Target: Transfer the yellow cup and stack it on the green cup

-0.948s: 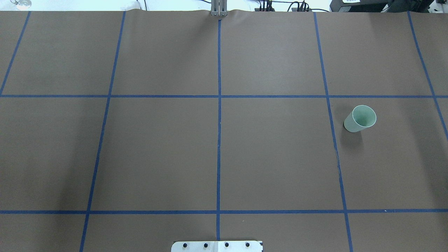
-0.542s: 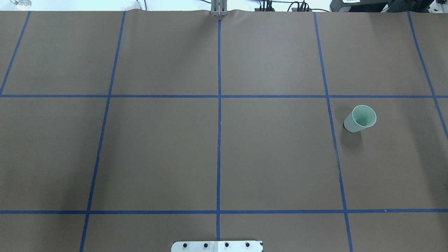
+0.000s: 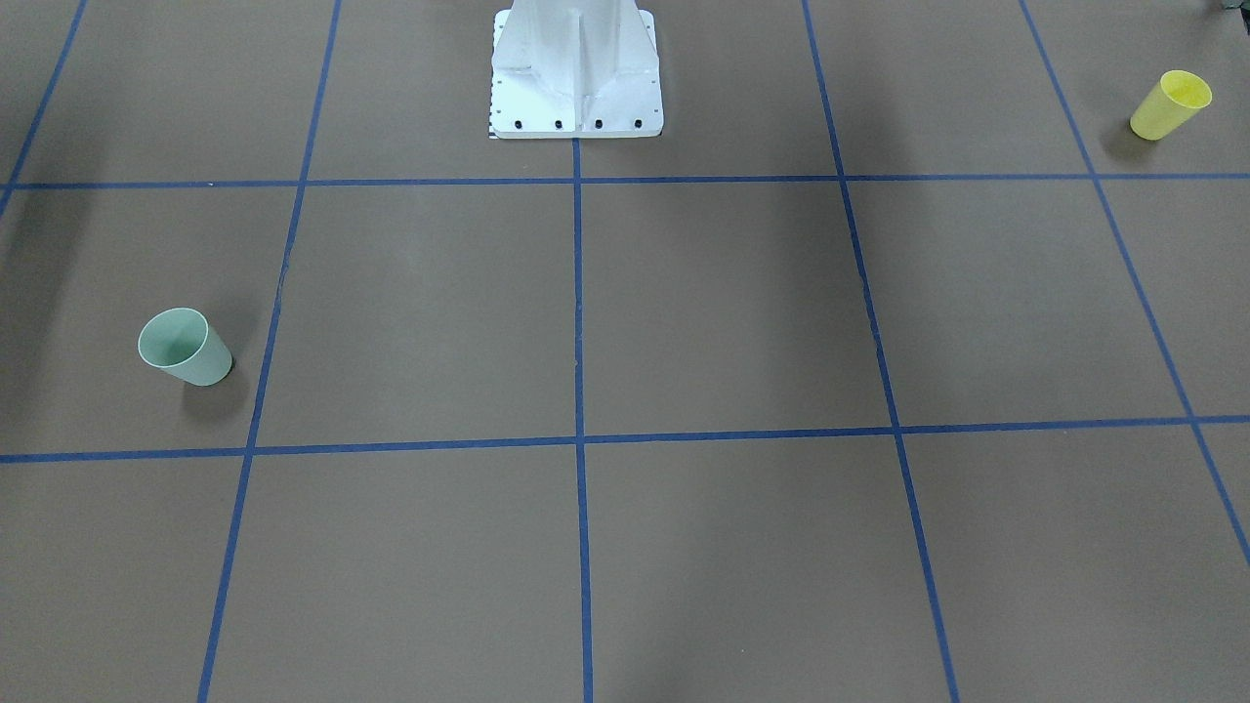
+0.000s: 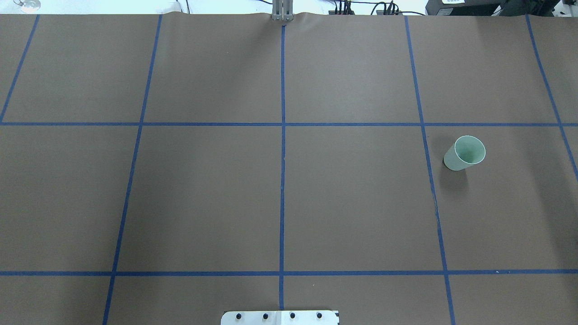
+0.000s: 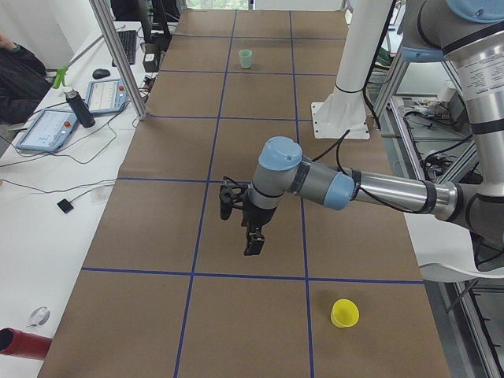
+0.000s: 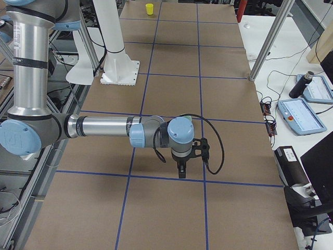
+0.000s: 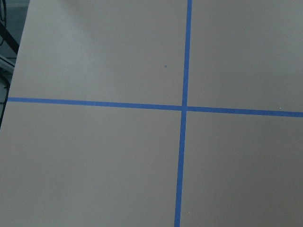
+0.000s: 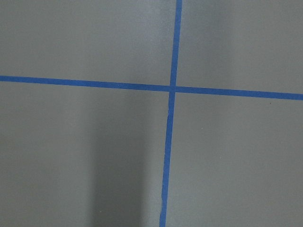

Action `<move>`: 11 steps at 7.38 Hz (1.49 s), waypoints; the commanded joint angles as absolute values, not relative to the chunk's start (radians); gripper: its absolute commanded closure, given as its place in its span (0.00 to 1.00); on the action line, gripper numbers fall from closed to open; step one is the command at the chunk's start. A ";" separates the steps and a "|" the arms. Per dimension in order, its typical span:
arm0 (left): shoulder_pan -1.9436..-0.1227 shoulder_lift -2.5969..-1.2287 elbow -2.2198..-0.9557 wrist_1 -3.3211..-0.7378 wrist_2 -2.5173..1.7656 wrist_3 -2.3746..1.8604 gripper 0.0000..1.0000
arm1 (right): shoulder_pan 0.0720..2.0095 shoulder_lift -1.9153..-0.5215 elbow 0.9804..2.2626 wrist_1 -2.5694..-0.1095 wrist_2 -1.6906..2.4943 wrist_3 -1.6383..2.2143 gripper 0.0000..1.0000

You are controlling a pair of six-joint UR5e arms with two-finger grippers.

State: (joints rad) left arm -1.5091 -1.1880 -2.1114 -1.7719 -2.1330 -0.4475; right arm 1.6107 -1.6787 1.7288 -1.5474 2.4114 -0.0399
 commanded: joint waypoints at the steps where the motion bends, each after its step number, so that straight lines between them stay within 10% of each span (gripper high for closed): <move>1: -1.427 -1.106 -2.207 -1.770 -2.057 -0.665 0.00 | 1.611 -1.678 1.758 -1.549 2.411 -0.040 0.00; 11: -0.798 -1.002 -2.367 -1.387 -1.665 -1.833 0.00 | 1.601 -1.713 1.759 -1.542 2.444 -0.032 0.00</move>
